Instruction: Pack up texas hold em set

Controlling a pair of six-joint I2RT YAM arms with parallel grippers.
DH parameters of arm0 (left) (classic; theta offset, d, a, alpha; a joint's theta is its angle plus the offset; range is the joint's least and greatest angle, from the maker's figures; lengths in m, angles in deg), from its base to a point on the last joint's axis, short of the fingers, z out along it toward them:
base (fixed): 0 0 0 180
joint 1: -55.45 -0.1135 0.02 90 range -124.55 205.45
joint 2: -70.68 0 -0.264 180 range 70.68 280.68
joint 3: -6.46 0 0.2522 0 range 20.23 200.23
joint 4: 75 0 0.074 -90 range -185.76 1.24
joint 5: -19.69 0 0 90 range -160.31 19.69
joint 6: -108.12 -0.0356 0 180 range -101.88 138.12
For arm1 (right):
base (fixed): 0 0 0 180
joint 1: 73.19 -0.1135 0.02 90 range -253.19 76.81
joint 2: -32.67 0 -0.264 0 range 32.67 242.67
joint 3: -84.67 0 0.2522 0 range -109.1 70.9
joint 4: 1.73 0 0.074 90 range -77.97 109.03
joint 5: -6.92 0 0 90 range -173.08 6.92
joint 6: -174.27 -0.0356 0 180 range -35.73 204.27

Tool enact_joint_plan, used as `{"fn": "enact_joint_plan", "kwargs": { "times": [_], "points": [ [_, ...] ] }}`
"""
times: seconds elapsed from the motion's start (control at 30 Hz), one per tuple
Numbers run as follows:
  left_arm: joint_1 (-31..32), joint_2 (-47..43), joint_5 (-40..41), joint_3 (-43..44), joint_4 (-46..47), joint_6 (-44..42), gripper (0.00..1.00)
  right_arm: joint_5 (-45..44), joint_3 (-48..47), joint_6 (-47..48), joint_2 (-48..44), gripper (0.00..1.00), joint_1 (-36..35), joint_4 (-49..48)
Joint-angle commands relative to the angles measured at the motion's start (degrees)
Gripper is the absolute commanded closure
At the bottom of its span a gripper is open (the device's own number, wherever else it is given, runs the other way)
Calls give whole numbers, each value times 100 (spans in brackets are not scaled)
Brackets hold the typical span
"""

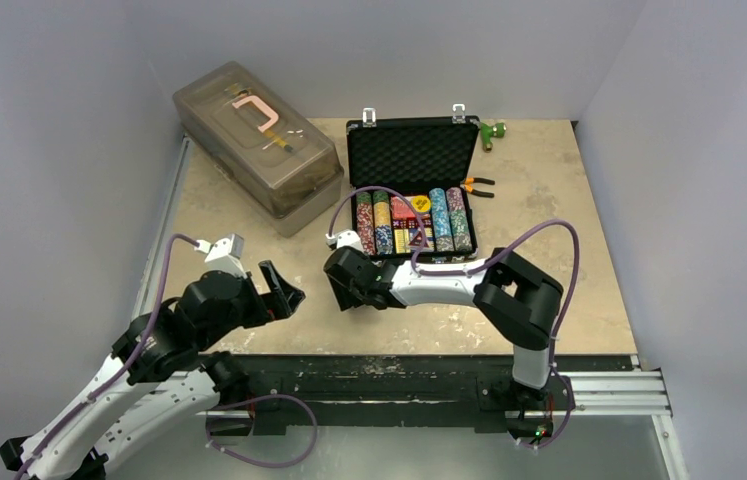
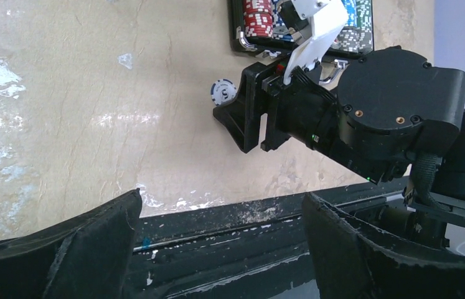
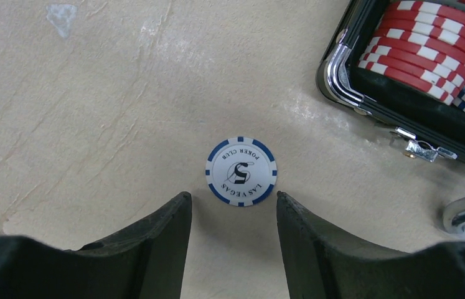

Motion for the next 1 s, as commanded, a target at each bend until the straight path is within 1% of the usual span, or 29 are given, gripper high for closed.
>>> {"fn": "enact_joint_plan", "kwargs": {
  "times": [0.0,0.17,0.3,0.77,0.87,0.97],
  "points": [
    [10,-49,7,-30,-13,26,4,-276,-283,191,92,50,9,-216],
    [10,-43,58,8,-38,4,4,-432,-351,279,202,52,9,-228],
    [13,-73,54,-17,-55,21,4,-477,-325,299,243,52,5,-308],
    [15,-162,45,-245,-125,142,4,-448,-204,318,345,55,44,-456],
    [12,-174,45,-284,-119,170,5,-502,-235,387,369,59,37,-404],
    [10,-155,36,-295,-121,179,4,-501,-183,404,340,60,36,-419]
  ]
}}
